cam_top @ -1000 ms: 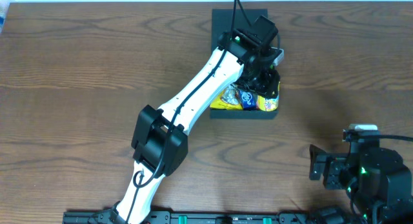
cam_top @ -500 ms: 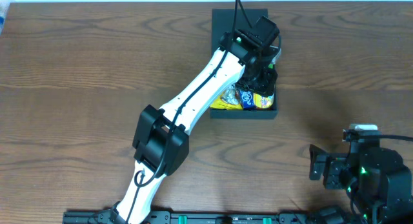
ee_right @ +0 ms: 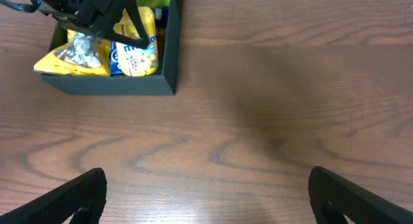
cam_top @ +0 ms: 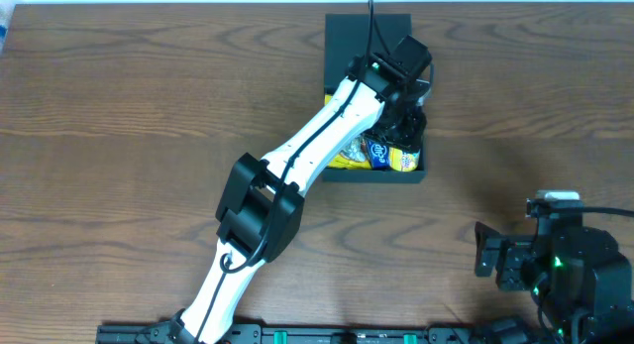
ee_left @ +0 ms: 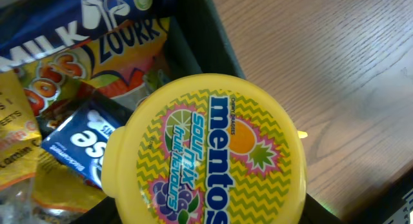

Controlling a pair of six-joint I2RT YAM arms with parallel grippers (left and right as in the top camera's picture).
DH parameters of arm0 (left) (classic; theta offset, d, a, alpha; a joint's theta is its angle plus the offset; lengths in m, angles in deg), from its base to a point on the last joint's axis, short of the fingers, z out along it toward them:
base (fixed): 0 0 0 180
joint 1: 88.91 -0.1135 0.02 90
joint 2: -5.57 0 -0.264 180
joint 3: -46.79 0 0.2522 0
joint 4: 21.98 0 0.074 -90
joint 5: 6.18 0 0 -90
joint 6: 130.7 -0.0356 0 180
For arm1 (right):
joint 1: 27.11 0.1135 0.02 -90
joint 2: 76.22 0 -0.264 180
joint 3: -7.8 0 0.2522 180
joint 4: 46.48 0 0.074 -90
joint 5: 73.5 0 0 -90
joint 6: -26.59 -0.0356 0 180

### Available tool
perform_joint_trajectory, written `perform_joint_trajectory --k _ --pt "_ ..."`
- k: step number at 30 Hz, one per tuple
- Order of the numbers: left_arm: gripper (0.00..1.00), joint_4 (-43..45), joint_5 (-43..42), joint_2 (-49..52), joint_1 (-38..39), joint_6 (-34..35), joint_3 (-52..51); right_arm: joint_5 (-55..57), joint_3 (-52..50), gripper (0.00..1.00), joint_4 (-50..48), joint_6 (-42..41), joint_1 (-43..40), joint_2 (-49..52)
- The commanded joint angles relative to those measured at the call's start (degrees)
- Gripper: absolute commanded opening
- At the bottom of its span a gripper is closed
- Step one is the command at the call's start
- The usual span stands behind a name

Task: Pack container
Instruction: 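Lower the Mentos tub into the box's right side and release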

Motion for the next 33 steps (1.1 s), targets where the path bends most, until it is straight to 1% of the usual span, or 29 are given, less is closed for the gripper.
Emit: perform_joint_trajectory --k 1,2,4,5,6,7,8,10,12,13,14,15,16,19,26,28,33 --pt "0.24 0.1 -0.3 0.4 1.1 1.0 1.4 0.1 -0.1 0.99 0.1 -0.8 -0.3 -0.2" --pt "0.26 0.2 -0.3 0.4 1.3 1.0 1.4 0.1 -0.1 0.99 0.1 -0.8 -0.3 -0.2" --pt "0.40 0.2 -0.3 0.4 1.5 1.0 1.4 0.1 -0.1 0.99 0.1 -0.8 -0.3 -0.2" --pt "0.45 0.3 -0.3 0.4 1.6 1.0 1.4 0.1 -0.1 0.99 0.1 -0.8 -0.3 -0.2" --pt "0.47 0.3 -0.3 0.4 1.6 1.0 1.4 0.1 -0.1 0.99 0.1 -0.8 -0.3 -0.2" --pt "0.51 0.3 -0.3 0.4 1.7 1.0 1.4 0.1 -0.1 0.99 0.2 -0.8 -0.3 -0.2" --pt "0.60 0.4 -0.3 0.4 1.7 1.0 1.4 0.1 -0.1 0.99 0.2 -0.8 -0.3 -0.2" --pt "0.70 0.4 -0.3 0.4 1.7 1.0 1.4 0.1 -0.1 0.99 0.2 -0.8 -0.3 -0.2" --pt "0.73 0.4 -0.3 0.4 1.7 1.0 1.4 0.1 -0.1 0.99 0.2 -0.8 -0.3 -0.2" --pt "0.77 0.4 -0.2 0.4 1.7 1.0 1.4 0.1 -0.1 0.99 0.2 -0.8 -0.3 -0.2" --pt "0.86 0.4 -0.1 0.4 1.7 1.0 1.4 0.1 -0.1 0.99 0.2 -0.8 -0.3 -0.2" --pt "0.91 0.4 0.1 0.4 1.7 1.0 1.4 0.1 -0.1 0.99 0.2 -0.8 -0.3 -0.2" --pt "0.94 0.4 0.1 0.4 1.7 1.0 1.4 0.1 -0.1 0.99 0.2 -0.8 -0.3 -0.2" --pt "0.98 0.5 0.1 0.4 1.6 1.0 1.4 0.1 -0.1 0.99 0.2 -0.8 -0.3 -0.2" --pt "0.97 0.3 0.6 -1.9 1.1 1.8 1.8 -0.5 -0.1 0.99 0.3 -0.8 -0.3 -0.2" --pt "0.97 0.2 3.2 -4.2 0.7 1.8 1.9 -0.5 -0.1 0.99 0.4 -0.7 -0.3 -0.2" --pt "0.95 -2.3 15.4 -12.5 -0.4 1.8 1.9 -0.5 -0.1 0.99 0.4 -0.7 -0.3 -0.2"
